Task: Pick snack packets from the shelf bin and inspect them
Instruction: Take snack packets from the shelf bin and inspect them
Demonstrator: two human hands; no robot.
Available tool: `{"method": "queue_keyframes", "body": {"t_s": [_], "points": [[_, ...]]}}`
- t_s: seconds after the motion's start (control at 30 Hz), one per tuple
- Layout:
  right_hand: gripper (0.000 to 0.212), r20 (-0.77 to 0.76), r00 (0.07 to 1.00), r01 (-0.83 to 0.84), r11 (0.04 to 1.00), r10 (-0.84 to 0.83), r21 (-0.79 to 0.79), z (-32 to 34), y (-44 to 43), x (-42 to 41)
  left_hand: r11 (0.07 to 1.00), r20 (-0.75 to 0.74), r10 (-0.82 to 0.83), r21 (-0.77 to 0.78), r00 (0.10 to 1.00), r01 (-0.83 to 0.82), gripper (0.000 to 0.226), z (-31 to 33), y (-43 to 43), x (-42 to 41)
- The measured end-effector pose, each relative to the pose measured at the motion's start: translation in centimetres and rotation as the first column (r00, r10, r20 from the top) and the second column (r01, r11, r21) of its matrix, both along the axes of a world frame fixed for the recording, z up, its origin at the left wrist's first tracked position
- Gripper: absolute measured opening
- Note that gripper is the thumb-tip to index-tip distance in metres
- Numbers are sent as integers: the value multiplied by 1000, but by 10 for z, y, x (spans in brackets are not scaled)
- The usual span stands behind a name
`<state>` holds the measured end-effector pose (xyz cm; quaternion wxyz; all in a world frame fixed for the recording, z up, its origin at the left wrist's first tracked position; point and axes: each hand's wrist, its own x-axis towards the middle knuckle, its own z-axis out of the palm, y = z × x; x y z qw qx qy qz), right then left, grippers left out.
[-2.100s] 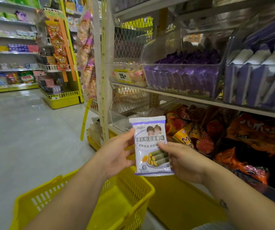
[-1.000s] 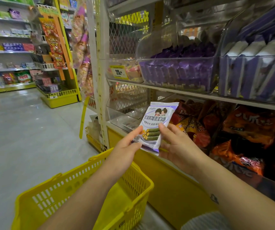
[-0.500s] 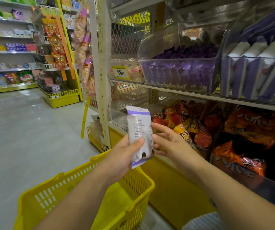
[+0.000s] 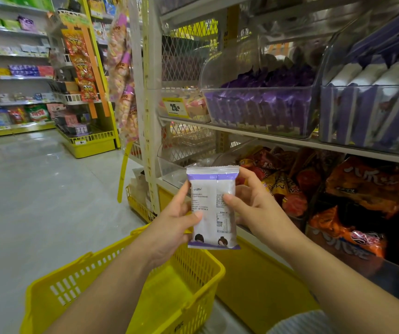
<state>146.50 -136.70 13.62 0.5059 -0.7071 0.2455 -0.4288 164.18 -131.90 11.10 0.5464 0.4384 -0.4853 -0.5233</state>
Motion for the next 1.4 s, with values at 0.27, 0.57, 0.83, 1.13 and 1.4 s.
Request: {"method": "queue_keyframes", "body": {"t_s": [0.27,0.57,0.83,1.13,1.4], "points": [[50,77,970,-244,927,231,284,6,1,-8,999,-263,6,35,965,3,75,2,1,7],[51,108,936,-350,859,334,374,7,1,-12,995,-350,67,94,934,-36,77,-2,-2,18],[41,67,978,-204,871,195,447,0,-14,-17,998,-376,-31,33,926,46,67,15,2,12],[26,-14,991,-105,847,132,521,-8,-10,-4,999,-152,5,-45,988,-11,64,17,2,-3],[33,124,984,-171,859,126,482,-3,-6,-5,985,233,174,-45,957,-168,53,7,1,-4]]}}
